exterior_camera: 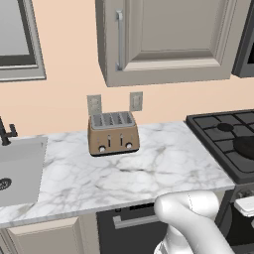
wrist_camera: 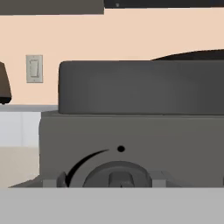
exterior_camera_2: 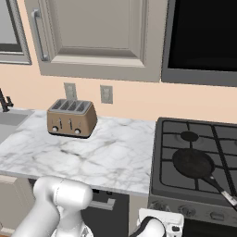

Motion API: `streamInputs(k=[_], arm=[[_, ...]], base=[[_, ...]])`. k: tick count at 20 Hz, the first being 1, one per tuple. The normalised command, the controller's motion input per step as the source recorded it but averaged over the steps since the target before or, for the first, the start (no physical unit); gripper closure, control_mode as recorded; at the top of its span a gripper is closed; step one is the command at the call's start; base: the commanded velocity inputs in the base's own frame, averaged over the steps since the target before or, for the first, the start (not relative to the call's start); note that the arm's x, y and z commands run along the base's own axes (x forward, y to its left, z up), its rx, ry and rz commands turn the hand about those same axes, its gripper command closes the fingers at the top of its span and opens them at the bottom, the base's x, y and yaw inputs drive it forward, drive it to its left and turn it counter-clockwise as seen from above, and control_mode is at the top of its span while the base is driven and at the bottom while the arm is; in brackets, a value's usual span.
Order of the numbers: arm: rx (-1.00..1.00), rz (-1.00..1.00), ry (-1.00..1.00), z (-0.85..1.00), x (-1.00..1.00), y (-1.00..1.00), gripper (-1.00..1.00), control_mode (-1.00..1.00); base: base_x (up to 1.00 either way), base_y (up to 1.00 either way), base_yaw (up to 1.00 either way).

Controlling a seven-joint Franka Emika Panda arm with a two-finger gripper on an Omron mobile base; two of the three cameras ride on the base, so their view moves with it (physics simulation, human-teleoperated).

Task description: Pick the pan from the cabinet and place it on the stove. Then turn on the stove burner for the pan.

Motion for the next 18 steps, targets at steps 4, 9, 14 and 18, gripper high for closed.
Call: streamInputs(k=[4, 9, 14, 18], arm=[[0.0, 0.02, -0.01, -0.23, 0.08, 0.0, 1.0, -1.0], [0.0, 0.02, -0.02, -0.27, 0.05, 0.0, 1.0, -1.0], [0.0, 0.03, -0.02, -0.29, 0.02, 0.0, 1.0, -1.0], [0.0, 0.02, -0.05, -0.28, 0.0, 0.0, 1.0, -1.0]], base=[[0.0, 0.0, 0.0], [0.0, 0.0, 0.0], [0.0, 0.0, 0.0], [0.0, 0.0, 0.0]])
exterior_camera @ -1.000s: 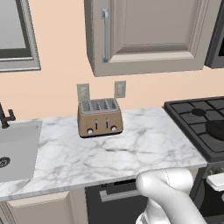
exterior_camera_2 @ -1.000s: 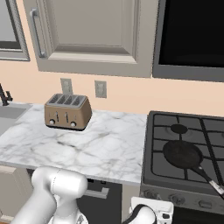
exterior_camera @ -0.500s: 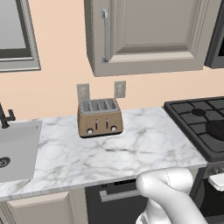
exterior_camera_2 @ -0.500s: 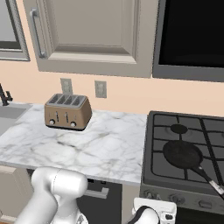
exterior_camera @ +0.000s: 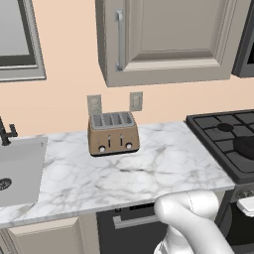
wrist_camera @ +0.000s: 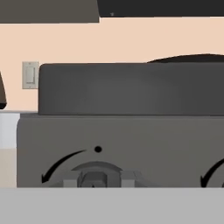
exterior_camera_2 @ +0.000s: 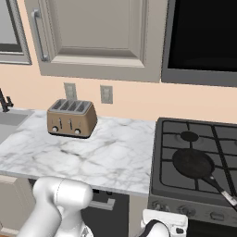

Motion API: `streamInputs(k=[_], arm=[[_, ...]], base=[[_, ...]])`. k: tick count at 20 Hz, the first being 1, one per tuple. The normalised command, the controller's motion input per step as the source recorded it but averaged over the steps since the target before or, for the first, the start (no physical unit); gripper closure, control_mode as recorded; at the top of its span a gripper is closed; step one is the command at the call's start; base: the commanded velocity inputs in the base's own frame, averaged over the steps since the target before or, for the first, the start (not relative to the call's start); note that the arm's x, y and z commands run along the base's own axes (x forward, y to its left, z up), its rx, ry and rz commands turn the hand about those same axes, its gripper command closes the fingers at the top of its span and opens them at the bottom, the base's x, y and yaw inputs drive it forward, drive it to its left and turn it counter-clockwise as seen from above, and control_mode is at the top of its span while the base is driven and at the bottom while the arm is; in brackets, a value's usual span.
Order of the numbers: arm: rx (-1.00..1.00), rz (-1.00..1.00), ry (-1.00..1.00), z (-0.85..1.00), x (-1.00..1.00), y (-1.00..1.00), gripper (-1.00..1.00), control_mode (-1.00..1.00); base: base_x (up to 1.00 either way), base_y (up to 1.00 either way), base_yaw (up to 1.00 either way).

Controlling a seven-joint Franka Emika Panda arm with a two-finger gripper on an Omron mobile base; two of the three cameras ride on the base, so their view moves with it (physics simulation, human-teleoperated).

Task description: Pick the pan from the cabinet and place it on the stove. Then turn on the stove burner for the pan.

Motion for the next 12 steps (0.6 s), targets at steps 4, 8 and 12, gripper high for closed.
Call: streamInputs(k=[4, 8, 12], arm=[[-0.01, 0.02, -0.12, -0.15, 0.0, 0.0, 1.0, -1.0], [-0.09, 0.05, -0.13, -0.13, 0.0, 0.0, 1.0, -1.0], [-0.14, 0.08, -0.07, -0.28, 0.0, 0.0, 1.0, -1.0]], base=[[0.0, 0.0, 0.0], [0.0, 0.0, 0.0], [0.0, 0.0, 0.0]])
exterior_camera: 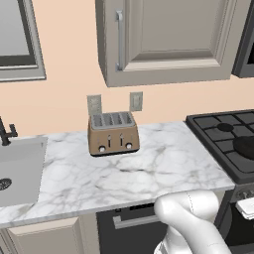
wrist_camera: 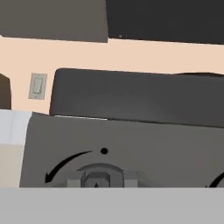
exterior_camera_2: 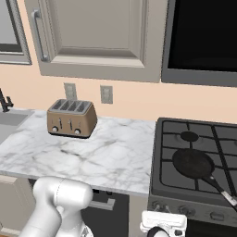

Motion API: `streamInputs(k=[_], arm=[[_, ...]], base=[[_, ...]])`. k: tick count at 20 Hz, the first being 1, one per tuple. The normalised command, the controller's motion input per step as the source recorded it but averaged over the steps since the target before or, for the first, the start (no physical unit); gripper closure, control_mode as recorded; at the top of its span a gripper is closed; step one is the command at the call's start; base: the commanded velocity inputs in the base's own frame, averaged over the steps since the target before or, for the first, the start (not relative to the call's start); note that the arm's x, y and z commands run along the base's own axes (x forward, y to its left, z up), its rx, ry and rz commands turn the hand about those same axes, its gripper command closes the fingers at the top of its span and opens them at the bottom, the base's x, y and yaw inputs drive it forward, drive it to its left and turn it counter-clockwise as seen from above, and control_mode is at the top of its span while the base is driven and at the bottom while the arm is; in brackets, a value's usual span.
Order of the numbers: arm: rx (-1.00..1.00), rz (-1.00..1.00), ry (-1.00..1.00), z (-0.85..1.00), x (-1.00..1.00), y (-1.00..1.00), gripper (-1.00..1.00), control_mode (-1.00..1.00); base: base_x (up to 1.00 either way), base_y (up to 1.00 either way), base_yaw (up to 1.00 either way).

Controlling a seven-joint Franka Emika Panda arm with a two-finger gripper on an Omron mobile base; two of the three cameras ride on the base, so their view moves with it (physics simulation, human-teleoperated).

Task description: Pick the pan from the cabinet and place it on the stove. Then turn on the stove burner for the pan.

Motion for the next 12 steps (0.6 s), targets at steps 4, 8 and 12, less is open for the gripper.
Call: streamInputs(k=[4, 8, 12], arm=[[-0.15, 0.09, 0.0, -0.31, 0.0, 0.0, 1.0, -1.0], [-0.2, 0.07, -0.01, -0.2, -0.04, 0.0, 1.0, -1.0], [-0.22, 0.05, -0.04, -0.2, -0.09, 0.0, 1.0, -1.0]], base=[[0.0, 0.0, 0.0], [0.0, 0.0, 0.0], [0.0, 0.0, 0.0]])
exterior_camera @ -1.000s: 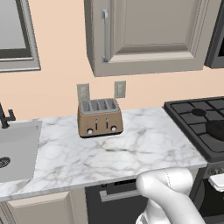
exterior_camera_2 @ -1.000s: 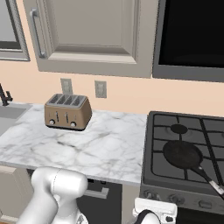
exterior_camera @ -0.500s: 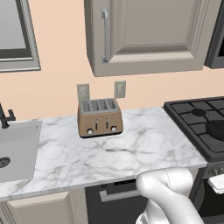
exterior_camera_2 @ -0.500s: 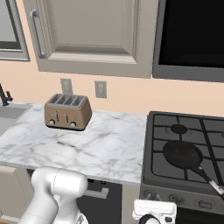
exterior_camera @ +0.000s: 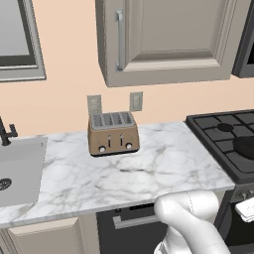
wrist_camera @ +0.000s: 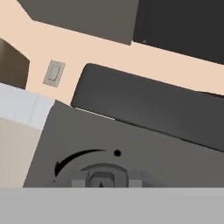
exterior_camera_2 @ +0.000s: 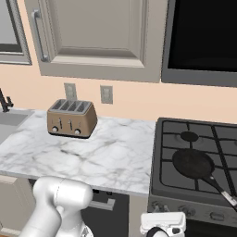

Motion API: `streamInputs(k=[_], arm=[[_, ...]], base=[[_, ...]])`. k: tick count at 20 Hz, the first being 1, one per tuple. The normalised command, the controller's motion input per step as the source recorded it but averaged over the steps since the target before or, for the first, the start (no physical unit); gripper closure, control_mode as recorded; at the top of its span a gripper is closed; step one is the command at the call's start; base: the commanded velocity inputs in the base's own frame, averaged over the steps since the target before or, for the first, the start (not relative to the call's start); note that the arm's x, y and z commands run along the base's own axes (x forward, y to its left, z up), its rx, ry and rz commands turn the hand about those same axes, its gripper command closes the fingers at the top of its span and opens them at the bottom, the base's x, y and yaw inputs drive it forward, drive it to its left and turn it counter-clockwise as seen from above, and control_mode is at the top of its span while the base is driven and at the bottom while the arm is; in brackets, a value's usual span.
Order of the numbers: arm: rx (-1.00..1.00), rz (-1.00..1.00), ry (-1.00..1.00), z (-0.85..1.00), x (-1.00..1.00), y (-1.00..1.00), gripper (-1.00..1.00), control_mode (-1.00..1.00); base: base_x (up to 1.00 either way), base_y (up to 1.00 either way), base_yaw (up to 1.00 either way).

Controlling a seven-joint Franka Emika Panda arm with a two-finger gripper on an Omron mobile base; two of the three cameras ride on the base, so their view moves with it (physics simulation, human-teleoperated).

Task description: Pick the pan from the cabinet and place it on the stove. Then turn on the stove burner for the pan.

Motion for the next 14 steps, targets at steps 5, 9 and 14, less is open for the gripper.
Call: streamInputs(k=[5, 9, 14], arm=[[-0.22, 0.03, -0.08, -0.22, -0.17, 0.0, 1.0, -1.0], [-0.2, 0.02, -0.1, -0.12, -0.2, 0.0, 1.0, -1.0], [-0.21, 0.02, -0.09, -0.12, -0.19, 0.0, 1.0, -1.0]], base=[[0.0, 0.0, 0.0], [0.0, 0.0, 0.0], [0.0, 0.0, 0.0]])
